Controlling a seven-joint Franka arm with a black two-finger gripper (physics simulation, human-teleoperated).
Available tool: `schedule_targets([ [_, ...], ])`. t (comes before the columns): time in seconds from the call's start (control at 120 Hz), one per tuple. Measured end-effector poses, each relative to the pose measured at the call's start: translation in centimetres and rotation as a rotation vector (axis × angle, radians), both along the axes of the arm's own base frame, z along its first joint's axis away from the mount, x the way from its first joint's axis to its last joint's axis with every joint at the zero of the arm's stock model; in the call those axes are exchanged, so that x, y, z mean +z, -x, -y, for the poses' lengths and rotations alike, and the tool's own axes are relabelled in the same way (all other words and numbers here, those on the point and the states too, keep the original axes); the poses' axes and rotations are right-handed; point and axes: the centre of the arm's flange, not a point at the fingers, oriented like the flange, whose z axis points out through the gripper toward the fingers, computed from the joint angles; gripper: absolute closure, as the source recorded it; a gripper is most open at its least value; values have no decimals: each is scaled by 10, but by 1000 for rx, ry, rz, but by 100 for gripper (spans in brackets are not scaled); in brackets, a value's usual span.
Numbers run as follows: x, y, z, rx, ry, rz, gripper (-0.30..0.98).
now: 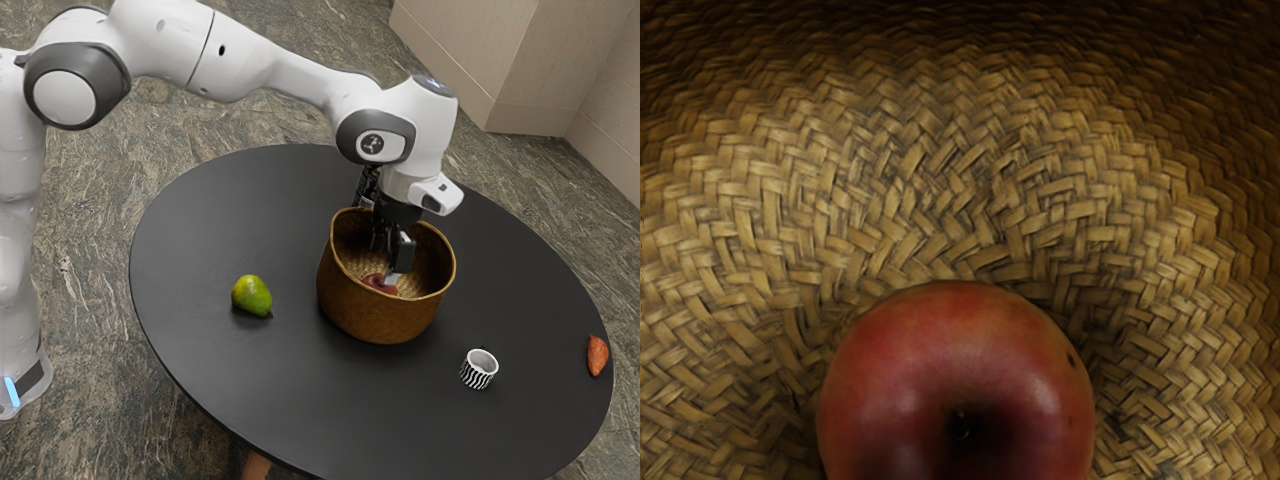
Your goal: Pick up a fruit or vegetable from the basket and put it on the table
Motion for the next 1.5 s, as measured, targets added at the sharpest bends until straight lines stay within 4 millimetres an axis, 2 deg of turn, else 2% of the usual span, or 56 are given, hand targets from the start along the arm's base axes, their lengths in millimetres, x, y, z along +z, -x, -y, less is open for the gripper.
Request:
schedule_targets([
  [0.258,-11,-2,-2,4,1,-15,0],
  [1.033,-61,-19,-7,17,18,-63,0],
  [1.192,-65,-22,-10,22,20,-61,0],
  [1.258,-66,-22,-10,22,20,-61,5],
  [1.4,-69,-23,-11,17,18,-63,29],
  [1.5,-56,-20,-9,10,14,-42,41],
])
